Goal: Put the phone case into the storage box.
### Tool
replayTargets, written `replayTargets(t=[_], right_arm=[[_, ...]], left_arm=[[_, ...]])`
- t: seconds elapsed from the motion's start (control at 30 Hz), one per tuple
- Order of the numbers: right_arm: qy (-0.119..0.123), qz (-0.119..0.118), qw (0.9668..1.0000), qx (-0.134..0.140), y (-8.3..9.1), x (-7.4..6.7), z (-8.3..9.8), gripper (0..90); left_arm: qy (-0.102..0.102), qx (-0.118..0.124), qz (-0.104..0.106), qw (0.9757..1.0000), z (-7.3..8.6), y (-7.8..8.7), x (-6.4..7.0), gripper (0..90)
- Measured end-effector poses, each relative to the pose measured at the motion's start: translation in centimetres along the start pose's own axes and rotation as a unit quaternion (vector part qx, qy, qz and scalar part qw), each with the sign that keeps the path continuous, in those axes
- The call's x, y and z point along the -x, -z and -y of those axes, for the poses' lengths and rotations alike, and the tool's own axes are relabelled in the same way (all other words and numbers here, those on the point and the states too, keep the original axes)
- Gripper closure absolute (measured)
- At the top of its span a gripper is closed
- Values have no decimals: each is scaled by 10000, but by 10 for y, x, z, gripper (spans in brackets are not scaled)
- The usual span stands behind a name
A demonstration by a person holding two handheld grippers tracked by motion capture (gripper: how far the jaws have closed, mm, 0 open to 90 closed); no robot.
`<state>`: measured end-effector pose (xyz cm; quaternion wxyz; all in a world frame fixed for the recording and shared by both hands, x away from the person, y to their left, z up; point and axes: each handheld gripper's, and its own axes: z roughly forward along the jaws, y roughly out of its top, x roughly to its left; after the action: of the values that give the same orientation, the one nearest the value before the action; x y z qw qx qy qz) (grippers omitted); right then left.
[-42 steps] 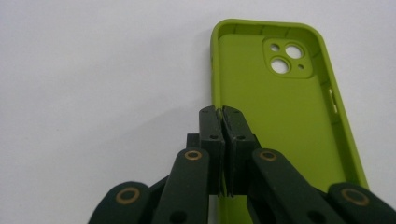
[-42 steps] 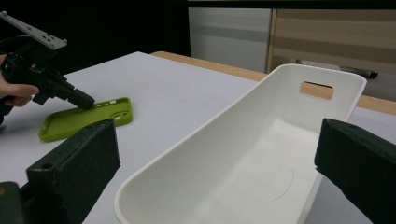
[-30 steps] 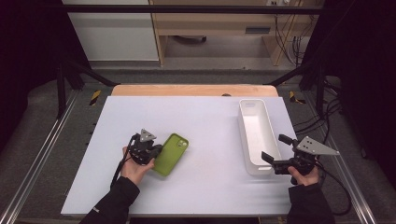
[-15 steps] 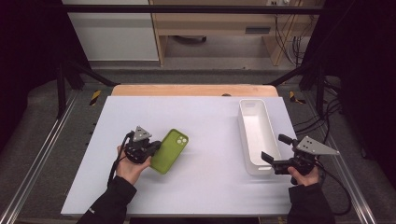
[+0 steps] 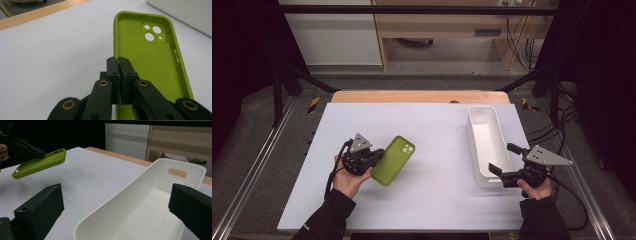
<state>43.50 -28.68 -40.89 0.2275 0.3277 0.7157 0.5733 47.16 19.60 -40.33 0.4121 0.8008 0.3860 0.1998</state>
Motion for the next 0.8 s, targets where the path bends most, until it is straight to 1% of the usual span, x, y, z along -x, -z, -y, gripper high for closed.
replayTargets(t=[0.17, 0.37, 0.63, 0.8], right_arm=[[-18, -59, 10000, -54, -3, -3, -2, 5], [-30, -137, 9998, -108, -6, -9, -5, 5], [54, -249, 9995, -200, -14, -19, -10, 5], [93, -302, 9992, -258, -18, -23, -11, 5]], left_arm=[[-102, 72, 31, 9999, -3, 4, 4, 874], [-172, 159, 78, 9997, -7, 9, 8, 875], [-292, 249, 138, 9992, -10, 13, 14, 874], [-369, 249, 192, 9988, -12, 15, 18, 875]])
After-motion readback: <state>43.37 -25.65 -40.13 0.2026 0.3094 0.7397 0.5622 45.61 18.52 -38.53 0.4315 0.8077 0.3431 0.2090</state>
